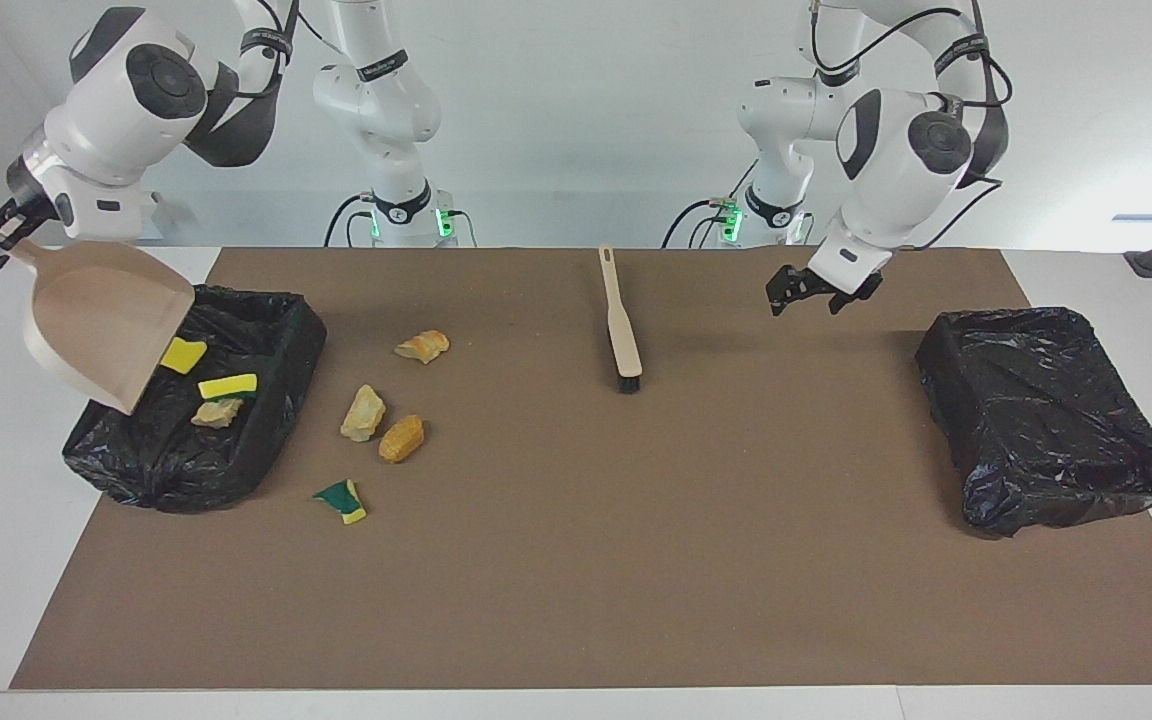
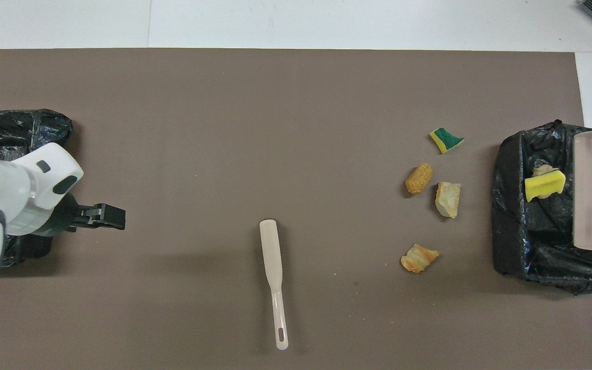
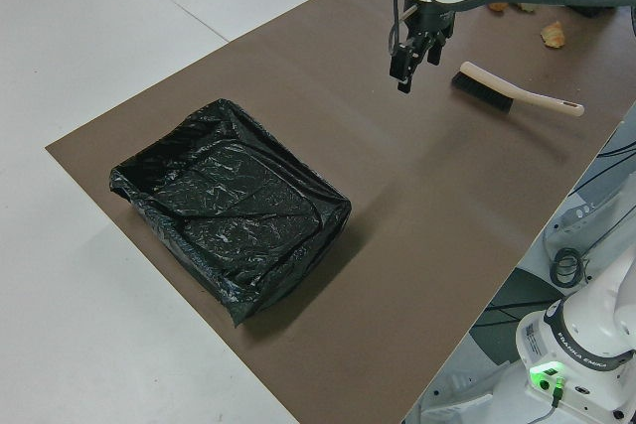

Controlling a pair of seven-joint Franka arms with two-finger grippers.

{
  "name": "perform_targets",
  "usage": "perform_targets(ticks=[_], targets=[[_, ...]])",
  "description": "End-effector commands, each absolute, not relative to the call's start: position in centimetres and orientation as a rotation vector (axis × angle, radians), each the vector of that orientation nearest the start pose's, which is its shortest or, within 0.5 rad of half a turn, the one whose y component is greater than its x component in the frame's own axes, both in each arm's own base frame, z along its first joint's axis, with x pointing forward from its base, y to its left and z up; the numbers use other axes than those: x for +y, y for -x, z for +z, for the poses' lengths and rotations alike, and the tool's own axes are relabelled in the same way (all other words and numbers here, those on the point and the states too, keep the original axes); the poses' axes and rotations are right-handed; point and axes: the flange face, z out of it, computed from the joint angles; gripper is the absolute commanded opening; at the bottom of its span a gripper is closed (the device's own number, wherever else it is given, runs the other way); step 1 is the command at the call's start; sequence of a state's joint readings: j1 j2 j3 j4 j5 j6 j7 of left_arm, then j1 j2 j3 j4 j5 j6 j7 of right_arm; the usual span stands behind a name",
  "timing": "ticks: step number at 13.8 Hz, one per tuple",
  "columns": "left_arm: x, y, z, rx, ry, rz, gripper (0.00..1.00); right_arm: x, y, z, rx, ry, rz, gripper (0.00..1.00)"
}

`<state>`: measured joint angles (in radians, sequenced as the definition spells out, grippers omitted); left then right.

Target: Sweep and dump trash in bin

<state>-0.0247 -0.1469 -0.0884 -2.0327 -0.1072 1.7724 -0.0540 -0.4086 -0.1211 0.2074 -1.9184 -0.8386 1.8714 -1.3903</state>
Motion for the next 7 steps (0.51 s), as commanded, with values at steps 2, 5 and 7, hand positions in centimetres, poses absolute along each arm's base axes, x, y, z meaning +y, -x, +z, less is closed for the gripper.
perform_targets(ticks=[2,5,7], targets=[[-5.0,-50.8,56.7,0.101,3.13,0.133,1.0,-13.7,-51.4,56.4,1.648,-2.078,-0.559,0.0],[-3.0,-50.8,61.3,0.099,3.128,0.087,1.0,-10.7,-51.5,55.6,1.624,-2.238,-0.446,0.0],[-2.6,-51.2,62.8,0.112,3.129,0.089,1.0,-8.6,-51.5,55.2,1.512,-2.377,-0.382,0.0]])
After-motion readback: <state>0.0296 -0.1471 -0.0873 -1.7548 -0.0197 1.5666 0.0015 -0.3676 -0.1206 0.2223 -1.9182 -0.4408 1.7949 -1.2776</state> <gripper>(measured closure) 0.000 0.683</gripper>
